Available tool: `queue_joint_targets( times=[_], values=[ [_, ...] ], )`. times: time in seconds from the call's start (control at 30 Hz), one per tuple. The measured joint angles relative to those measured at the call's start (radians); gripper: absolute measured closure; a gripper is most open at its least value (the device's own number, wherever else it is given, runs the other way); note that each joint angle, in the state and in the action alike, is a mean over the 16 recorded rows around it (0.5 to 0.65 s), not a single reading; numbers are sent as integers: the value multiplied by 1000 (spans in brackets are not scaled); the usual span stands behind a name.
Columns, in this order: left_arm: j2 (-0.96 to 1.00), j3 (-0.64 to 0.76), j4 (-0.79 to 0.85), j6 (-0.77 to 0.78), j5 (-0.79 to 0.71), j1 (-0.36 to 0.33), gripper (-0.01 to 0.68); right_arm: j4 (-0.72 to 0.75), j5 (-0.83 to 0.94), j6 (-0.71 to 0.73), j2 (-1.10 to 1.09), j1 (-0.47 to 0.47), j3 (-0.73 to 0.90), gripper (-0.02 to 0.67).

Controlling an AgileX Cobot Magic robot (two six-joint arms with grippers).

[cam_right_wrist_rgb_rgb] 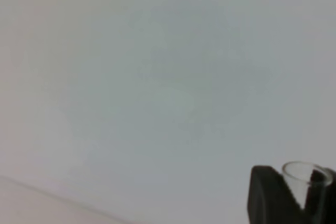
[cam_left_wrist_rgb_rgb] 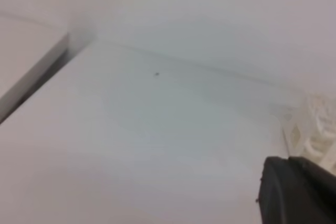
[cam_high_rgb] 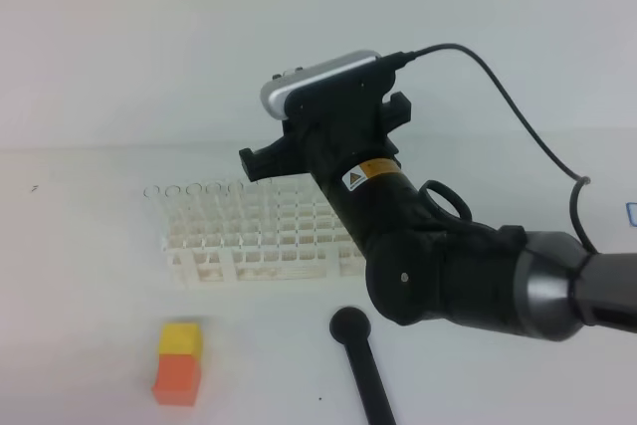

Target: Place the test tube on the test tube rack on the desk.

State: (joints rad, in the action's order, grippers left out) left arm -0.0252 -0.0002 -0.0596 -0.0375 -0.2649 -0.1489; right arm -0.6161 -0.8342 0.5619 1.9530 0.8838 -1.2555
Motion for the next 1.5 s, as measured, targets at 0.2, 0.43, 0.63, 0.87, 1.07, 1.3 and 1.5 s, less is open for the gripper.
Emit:
queue_joint_targets(
  times=[0.2, 0.43, 0.63, 0.87, 1.07, 1.3, 1.5],
  values=[
    [0, 34, -166, 192, -25, 3, 673, -23, 5, -20, 19, 1, 0, 518],
    [0, 34, -172, 213, -62, 46, 673, -29, 11, -37, 32, 20, 0, 518],
    [0, 34, -165, 212, -60, 102, 673, -30, 12, -41, 44, 37, -2, 518],
    [0, 34, -162, 212, -59, 145, 673, -30, 11, -43, 54, 44, -13, 518],
    [0, 34, -161, 210, -59, 148, 673, -28, 9, -34, 57, 46, -24, 518],
    [0, 34, -161, 208, -59, 148, 673, -30, -4, -15, 77, 46, -29, 518],
    [0, 34, -161, 207, -59, 148, 673, -42, -22, -1, 101, 46, -29, 518]
  ],
)
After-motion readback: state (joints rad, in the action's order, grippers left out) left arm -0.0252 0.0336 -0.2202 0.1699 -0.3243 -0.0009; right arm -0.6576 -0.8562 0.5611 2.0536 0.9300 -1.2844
